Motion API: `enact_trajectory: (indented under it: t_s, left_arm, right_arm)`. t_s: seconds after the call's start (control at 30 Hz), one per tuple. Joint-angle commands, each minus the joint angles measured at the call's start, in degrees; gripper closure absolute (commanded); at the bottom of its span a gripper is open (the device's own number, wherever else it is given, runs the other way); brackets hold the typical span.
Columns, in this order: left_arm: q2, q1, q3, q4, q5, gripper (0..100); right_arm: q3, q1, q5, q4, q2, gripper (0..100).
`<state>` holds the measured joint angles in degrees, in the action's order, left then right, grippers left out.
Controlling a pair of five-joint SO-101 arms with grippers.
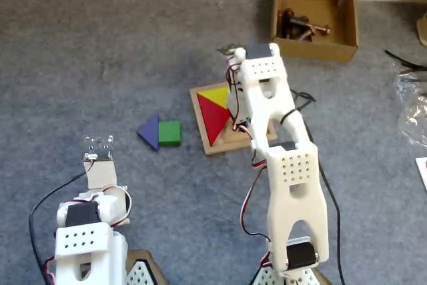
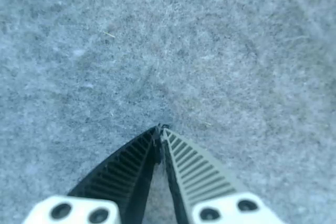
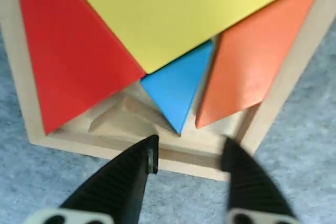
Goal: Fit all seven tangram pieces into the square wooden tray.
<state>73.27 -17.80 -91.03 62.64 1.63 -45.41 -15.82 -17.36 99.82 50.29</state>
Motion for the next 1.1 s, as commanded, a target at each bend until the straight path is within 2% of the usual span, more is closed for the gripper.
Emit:
enact_trajectory:
  t_s: [0.0, 0.67, 1.07]
  left_arm:
    - [0.22, -1.27, 0.04, 0.79, 0.44, 100]
    - [0.22, -1.27, 0.04, 0.79, 0.44, 100]
    - [0.22, -1.27, 0.04, 0.79, 0.44, 100]
  right_arm:
    - [-2.15, 0.13, -0.53, 1.1, -1.19, 72.4]
    - [-1.89, -6.64, -0.44, 1.27, -1.8, 72.4]
    - [9.71, -7.78, -0.79, 1.01, -16.75, 72.4]
